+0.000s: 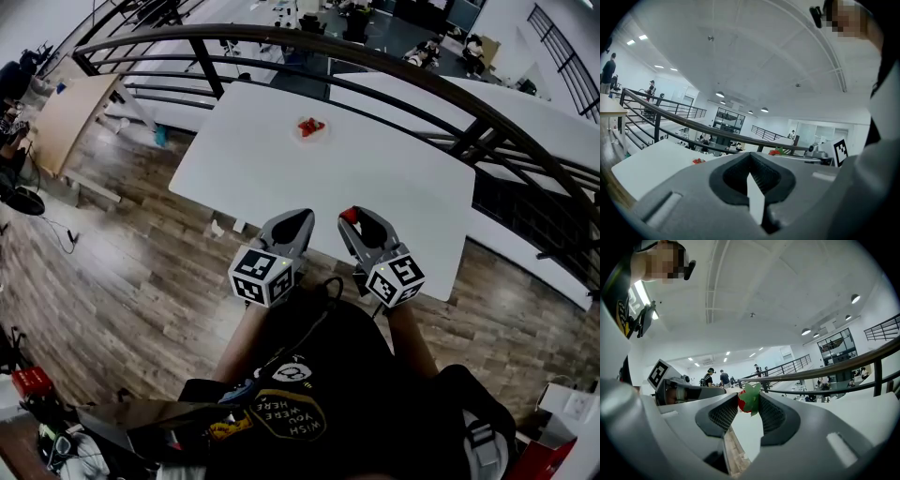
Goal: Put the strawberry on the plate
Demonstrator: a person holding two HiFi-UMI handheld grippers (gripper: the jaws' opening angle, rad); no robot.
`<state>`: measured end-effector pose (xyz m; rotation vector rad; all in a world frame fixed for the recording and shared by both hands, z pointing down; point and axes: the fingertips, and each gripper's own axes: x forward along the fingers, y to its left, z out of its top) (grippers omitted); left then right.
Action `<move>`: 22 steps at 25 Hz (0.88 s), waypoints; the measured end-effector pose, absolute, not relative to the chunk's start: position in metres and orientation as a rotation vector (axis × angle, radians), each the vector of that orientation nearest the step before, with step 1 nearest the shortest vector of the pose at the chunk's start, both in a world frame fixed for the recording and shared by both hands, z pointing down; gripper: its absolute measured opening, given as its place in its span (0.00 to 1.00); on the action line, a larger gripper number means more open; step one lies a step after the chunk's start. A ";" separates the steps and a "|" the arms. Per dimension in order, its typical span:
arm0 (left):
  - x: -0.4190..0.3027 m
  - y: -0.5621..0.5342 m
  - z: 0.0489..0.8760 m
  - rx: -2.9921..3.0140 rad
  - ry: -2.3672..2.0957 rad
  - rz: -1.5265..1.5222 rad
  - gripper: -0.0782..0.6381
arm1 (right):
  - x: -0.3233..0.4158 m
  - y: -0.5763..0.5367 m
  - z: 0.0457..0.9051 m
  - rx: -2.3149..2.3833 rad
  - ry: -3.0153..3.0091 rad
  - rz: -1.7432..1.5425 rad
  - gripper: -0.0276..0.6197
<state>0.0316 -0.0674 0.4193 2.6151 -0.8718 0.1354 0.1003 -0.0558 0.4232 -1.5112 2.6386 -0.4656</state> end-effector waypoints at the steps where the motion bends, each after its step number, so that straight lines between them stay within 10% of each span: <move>1: 0.030 -0.072 0.419 2.618 -0.869 0.139 0.12 | 0.099 -0.061 0.424 -1.515 2.637 -0.468 0.26; 22: -0.020 -0.178 0.437 2.620 -0.786 0.180 0.12 | 0.048 -0.159 0.429 -1.609 2.599 -0.476 0.26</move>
